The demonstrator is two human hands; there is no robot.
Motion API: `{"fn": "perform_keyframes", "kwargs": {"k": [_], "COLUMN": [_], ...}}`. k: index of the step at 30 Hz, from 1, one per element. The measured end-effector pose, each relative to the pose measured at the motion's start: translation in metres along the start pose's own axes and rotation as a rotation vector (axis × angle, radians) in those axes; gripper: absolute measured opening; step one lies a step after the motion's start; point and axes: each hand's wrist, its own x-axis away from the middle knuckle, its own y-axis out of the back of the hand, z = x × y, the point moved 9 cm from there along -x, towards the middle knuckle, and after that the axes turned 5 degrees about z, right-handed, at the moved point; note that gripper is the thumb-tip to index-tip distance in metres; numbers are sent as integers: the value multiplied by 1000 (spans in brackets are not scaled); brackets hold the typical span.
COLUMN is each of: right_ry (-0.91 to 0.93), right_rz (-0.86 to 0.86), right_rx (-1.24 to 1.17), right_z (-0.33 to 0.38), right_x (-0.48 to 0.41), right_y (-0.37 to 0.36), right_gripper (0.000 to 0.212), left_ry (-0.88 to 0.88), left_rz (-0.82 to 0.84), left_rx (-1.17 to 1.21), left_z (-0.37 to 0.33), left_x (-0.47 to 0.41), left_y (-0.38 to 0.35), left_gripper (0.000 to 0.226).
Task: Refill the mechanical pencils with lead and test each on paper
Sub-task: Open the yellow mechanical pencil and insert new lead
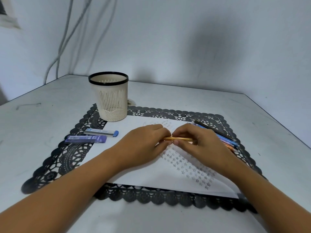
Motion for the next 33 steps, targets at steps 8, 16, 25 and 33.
{"fn": "perform_keyframes", "kwargs": {"k": [8, 16, 25, 33], "right_ry": [-100, -139, -183, -271], "right_rz": [-83, -147, -165, -230], "right_rx": [-50, -291, -323, -277], "right_z": [-13, -23, -31, -47], "right_x": [0, -1, -1, 1], "right_y": [23, 28, 29, 38], "right_gripper": [24, 14, 10, 8], "left_ry": [150, 172, 156, 172], "left_rz": [-26, -33, -43, -31], "left_rx": [80, 97, 95, 118], "left_z": [27, 30, 28, 28], "left_x": [-3, -2, -2, -2], "left_y": [6, 8, 8, 7], "left_gripper": [19, 19, 19, 22]}}
